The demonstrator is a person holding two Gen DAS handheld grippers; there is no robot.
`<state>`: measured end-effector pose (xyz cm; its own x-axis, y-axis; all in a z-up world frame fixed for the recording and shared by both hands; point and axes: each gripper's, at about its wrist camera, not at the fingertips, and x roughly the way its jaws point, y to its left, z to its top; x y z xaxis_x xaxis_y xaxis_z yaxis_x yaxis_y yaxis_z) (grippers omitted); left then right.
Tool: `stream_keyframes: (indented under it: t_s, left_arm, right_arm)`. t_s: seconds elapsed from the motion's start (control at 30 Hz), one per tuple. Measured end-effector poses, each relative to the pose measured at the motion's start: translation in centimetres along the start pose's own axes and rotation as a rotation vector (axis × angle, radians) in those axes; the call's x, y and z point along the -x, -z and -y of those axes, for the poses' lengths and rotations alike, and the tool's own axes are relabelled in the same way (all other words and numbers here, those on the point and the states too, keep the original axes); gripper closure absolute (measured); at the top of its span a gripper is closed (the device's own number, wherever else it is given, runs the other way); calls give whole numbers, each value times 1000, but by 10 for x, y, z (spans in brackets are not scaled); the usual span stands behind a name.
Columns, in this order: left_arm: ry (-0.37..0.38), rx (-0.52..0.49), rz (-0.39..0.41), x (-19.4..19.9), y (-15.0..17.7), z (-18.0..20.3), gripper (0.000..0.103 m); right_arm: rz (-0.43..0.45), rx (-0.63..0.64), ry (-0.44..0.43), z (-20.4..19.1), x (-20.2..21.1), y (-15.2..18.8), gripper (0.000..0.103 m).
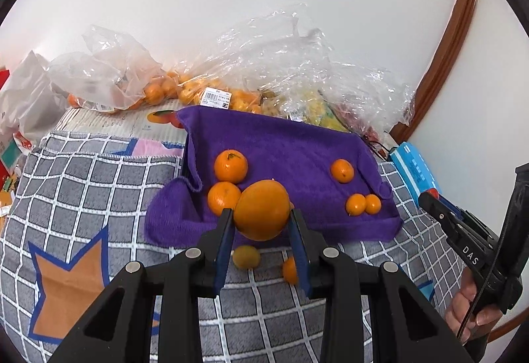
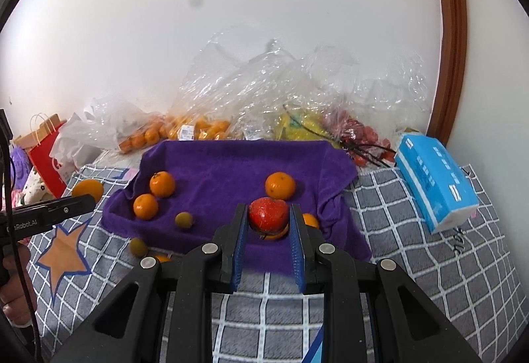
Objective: Organize fruits
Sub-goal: 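Carry the right gripper's tomato over the towel while the left gripper carries its tangerine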
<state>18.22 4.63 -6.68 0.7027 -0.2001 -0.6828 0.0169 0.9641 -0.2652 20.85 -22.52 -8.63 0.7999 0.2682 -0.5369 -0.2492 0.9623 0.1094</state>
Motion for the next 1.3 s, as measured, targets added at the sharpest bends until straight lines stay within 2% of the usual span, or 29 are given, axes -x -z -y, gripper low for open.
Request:
stream_keyframes:
  t_s: [0.5,0.77,0.97,1.3]
  left_arm:
    - [-5,3,-47,-47,-31,-5,72]
    - [9,28,-87,-74,-37,-17,72]
    - [13,37,-105,-83,-38,-21,72]
    - [23,19,-134,-95,-36,-12,72]
  right_arm:
    - [-66,-9,11,22,-75,-31,79]
    - [-172,-36,3,32,-118,-19,79]
    - [-227,-26,2,31,-135,-11,79]
    - [-252,-22,0,31,-142,-6,79]
